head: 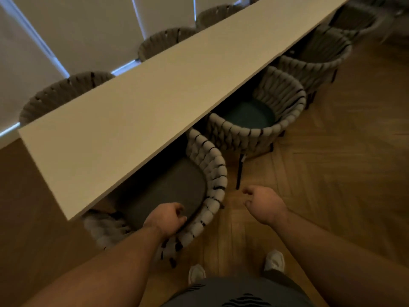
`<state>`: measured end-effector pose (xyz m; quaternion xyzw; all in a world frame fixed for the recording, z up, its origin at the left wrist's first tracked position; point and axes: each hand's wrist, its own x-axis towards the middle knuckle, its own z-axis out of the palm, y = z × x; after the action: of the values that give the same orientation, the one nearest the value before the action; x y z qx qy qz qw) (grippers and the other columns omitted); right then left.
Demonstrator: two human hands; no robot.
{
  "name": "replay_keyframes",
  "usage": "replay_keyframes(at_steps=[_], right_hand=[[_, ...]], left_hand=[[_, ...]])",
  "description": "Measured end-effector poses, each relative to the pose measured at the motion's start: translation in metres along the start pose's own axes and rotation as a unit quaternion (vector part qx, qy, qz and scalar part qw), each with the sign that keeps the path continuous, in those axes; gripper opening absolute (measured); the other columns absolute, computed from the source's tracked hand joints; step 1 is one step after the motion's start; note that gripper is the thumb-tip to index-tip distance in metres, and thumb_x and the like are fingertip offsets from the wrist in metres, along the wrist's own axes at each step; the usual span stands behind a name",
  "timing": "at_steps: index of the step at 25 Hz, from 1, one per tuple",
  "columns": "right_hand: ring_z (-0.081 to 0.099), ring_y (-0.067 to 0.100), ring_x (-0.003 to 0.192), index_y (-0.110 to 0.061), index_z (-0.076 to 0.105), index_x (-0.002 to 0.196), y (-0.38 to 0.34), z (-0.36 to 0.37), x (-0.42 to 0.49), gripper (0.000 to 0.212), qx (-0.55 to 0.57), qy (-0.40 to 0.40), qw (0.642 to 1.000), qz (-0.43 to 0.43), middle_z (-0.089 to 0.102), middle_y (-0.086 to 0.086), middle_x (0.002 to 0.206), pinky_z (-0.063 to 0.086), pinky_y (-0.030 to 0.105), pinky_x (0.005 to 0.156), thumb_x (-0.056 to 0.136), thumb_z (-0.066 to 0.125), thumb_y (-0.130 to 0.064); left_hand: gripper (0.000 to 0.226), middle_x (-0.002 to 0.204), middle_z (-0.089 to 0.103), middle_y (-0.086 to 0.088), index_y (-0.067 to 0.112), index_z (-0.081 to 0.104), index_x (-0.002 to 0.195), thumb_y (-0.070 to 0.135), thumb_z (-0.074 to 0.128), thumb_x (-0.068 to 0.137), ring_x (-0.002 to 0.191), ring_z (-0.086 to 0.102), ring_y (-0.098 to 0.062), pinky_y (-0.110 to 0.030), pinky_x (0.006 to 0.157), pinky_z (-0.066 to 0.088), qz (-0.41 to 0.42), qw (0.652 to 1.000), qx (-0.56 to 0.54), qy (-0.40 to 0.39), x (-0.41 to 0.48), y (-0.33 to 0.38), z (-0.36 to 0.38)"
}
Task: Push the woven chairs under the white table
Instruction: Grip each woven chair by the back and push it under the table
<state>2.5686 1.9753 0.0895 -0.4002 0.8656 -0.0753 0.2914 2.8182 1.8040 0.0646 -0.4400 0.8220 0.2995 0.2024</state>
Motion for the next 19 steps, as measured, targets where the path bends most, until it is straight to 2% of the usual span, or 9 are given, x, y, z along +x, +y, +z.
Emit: replay_keyframes(at_steps=[4, 9, 12, 14, 19], right_hand=[[0.062, 0.019, 0.120, -0.026, 0.062, 0.138, 0.061, -0.051, 0.008, 0.039, 0.031, 0.049, 0.998, 0.024, 0.066, -0.001, 0.134, 0.049, 0.027, 0.096, 0.099, 0.061, -0.026], [0.062, 0.018, 0.119, -0.029, 0.061, 0.139, 0.151, -0.120, 0.019, 0.041, 0.018, 0.067, 0.997, 0.021, 0.064, -0.003, 0.136, 0.051, 0.028, 0.095, 0.099, 0.064, -0.032], [0.063, 0.016, 0.112, -0.031, 0.061, 0.138, 0.202, -0.162, 0.024, 0.039, 0.009, 0.077, 0.997, 0.023, 0.065, -0.003, 0.133, 0.050, 0.026, 0.084, 0.099, 0.064, -0.032], [0.064, 0.015, 0.109, -0.032, 0.062, 0.136, 0.233, -0.186, 0.030, 0.038, 0.009, 0.088, 0.996, 0.028, 0.065, -0.005, 0.132, 0.051, 0.026, 0.081, 0.098, 0.065, -0.032], [0.063, 0.012, 0.103, -0.032, 0.062, 0.136, 0.265, -0.217, 0.062, 0.037, 0.025, 0.080, 0.996, 0.023, 0.066, -0.006, 0.131, 0.050, 0.024, 0.077, 0.098, 0.065, -0.031]], left_hand=[[0.042, 0.120, 0.068, 0.010, 0.035, 0.062, 0.135, 0.044, 0.062, 0.094, 0.109, 0.063, -0.012, -0.033, 0.099, 0.053, 0.027, 0.999, 0.020, 0.013, 0.030, 0.077, -0.013], [0.032, 0.111, 0.067, 0.010, 0.032, 0.065, 0.129, 0.037, 0.062, 0.098, 0.095, 0.063, -0.007, -0.024, 0.082, 0.052, 0.048, 0.997, -0.034, 0.047, 0.063, 0.195, 0.004], [0.036, 0.113, 0.066, 0.010, 0.032, 0.062, 0.134, 0.039, 0.063, 0.099, 0.099, 0.065, -0.009, -0.029, 0.086, 0.056, 0.032, 0.994, -0.075, 0.072, 0.075, 0.255, 0.017], [0.038, 0.115, 0.067, 0.010, 0.033, 0.062, 0.135, 0.040, 0.063, 0.098, 0.101, 0.065, -0.010, -0.033, 0.090, 0.058, 0.026, 0.992, -0.087, 0.084, 0.083, 0.287, 0.024], [0.039, 0.113, 0.062, 0.014, 0.033, 0.059, 0.137, 0.038, 0.064, 0.099, 0.101, 0.062, -0.007, -0.029, 0.089, 0.057, 0.007, 0.992, -0.092, 0.087, 0.111, 0.329, 0.013]])
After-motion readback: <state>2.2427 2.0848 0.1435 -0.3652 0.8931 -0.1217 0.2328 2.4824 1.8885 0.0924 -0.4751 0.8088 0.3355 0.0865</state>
